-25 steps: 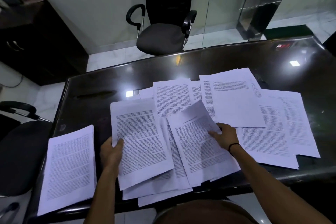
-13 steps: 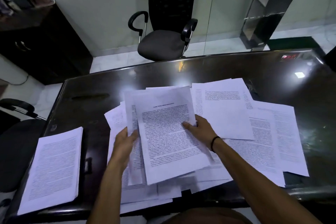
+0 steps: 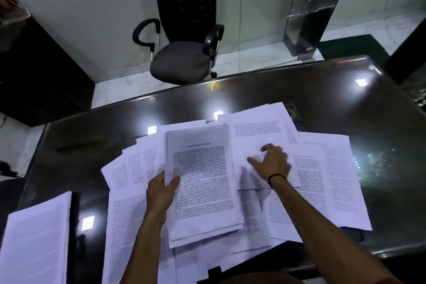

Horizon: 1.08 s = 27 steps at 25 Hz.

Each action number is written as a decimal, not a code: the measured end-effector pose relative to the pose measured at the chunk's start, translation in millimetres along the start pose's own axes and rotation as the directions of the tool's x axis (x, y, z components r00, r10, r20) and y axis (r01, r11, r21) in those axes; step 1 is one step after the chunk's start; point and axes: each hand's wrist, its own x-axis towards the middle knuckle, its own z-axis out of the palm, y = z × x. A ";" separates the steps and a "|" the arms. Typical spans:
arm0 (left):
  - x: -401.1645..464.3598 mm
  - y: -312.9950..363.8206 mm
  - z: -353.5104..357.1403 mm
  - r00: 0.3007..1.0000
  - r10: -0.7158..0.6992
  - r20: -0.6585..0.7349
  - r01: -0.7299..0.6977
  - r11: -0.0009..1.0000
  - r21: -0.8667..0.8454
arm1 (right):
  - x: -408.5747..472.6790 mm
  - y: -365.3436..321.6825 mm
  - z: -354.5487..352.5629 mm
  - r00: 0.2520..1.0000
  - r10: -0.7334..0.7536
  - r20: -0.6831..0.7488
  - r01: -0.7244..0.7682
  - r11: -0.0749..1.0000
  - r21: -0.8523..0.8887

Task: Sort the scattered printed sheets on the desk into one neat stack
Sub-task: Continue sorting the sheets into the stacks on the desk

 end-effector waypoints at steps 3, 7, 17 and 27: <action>12.0 7.8 0.2 1.000 0.003 -0.029 -0.002 0.999 0.038 | 31.7 26.5 -29.7 0.964 0.260 -0.062 -0.267 0.946 -0.182; 15.8 10.2 -2.5 0.998 0.013 -0.055 -0.009 0.997 0.071 | 50.8 43.2 -35.8 0.951 0.309 0.023 -0.308 0.951 -0.023; -4.2 31.5 -0.3 0.941 -0.004 0.339 -0.052 0.986 0.157 | 40.6 22.0 -46.7 0.988 -0.121 0.097 0.094 0.966 0.242; -14.2 55.1 30.2 0.971 0.013 0.238 0.040 0.975 -0.217 | -56.1 -18.7 -39.5 0.815 -0.277 0.509 -0.340 0.483 0.807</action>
